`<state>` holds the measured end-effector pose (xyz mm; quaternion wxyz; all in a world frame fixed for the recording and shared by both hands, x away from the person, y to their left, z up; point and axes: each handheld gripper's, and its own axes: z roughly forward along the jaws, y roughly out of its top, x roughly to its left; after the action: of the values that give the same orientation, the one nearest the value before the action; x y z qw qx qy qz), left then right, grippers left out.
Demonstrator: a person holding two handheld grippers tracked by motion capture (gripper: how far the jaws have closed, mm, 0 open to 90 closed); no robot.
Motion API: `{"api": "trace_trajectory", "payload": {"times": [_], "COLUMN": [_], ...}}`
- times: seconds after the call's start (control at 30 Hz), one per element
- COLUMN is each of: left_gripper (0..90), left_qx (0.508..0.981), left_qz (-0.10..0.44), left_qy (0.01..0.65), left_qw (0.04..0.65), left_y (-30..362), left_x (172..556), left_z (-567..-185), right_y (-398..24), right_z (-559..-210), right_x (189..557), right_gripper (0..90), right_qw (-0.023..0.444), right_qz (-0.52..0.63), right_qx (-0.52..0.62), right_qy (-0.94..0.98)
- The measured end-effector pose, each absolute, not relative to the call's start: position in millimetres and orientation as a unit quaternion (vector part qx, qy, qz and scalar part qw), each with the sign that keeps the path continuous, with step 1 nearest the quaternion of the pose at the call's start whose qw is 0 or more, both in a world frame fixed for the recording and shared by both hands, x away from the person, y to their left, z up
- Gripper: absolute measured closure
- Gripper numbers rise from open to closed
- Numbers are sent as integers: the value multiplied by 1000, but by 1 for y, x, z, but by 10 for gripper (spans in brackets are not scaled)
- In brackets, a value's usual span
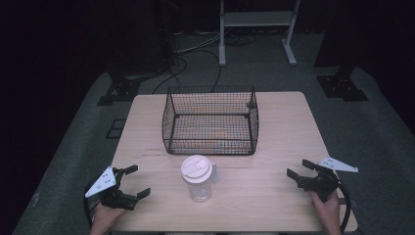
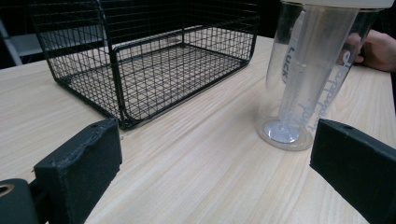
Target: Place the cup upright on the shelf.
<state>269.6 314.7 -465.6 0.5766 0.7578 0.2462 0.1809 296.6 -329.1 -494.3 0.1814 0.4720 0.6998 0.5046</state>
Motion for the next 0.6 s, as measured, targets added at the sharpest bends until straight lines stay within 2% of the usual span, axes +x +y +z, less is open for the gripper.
{"api": "trace_trajectory", "payload": {"times": [0.6], "left_gripper": [12], "left_qx": [787], "left_qz": [149], "left_qy": [215], "left_qw": [559], "left_y": [286], "left_x": [272], "left_z": [-463], "right_y": [-329], "right_z": [-494], "right_x": [296], "right_gripper": [138], "right_qw": [180], "right_qz": [504], "right_qx": [471], "right_qy": [701]}}
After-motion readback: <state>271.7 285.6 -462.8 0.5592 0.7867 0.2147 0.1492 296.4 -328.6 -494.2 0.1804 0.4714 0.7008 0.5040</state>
